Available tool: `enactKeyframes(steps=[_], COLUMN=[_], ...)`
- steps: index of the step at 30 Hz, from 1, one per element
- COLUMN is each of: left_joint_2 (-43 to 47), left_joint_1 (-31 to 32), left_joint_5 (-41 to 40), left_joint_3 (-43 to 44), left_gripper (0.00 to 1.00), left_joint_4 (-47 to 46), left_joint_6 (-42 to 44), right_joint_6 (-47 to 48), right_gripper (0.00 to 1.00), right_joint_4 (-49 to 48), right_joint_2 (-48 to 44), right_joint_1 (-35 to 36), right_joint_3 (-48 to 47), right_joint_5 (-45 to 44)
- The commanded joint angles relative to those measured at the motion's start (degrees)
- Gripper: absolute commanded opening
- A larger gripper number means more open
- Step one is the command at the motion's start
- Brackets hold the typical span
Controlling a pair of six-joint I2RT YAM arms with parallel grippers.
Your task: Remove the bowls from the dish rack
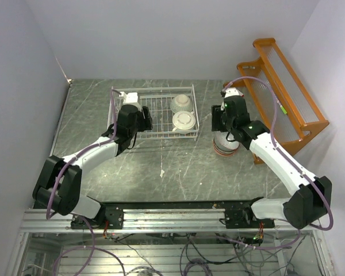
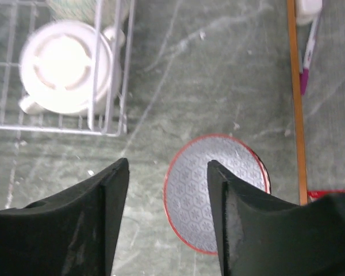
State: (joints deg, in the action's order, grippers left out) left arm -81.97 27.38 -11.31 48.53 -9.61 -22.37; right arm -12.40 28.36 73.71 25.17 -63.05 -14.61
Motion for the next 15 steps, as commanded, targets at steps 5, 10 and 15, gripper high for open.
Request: enactKeyframes(steps=[5, 10, 15], left_joint_2=[4.6, 7.9, 10.9], left_joint_1=[0.6, 0.7, 0.8], left_joint_5=[-0.5, 1.4, 1.6], left_joint_3=[-5.9, -9.9, -10.9], left_gripper=[0.72, 0.72, 0.75], left_joint_4=[-4.8, -5.8, -4.0], left_joint_6=[-1.8, -3.9, -4.1], right_joint_6=[-3.5, -5.8, -4.3], right_gripper=[0.64, 0.67, 0.73], right_joint_4=[-15.2, -19.7, -21.7], right_joint_2=[8.3, 15.4, 23.9], right_joint_1=[-0.2, 0.0, 2.0], right_joint_3=[-8.1, -14.3, -20.8], right_joint_5=[8.1, 11.9, 10.6])
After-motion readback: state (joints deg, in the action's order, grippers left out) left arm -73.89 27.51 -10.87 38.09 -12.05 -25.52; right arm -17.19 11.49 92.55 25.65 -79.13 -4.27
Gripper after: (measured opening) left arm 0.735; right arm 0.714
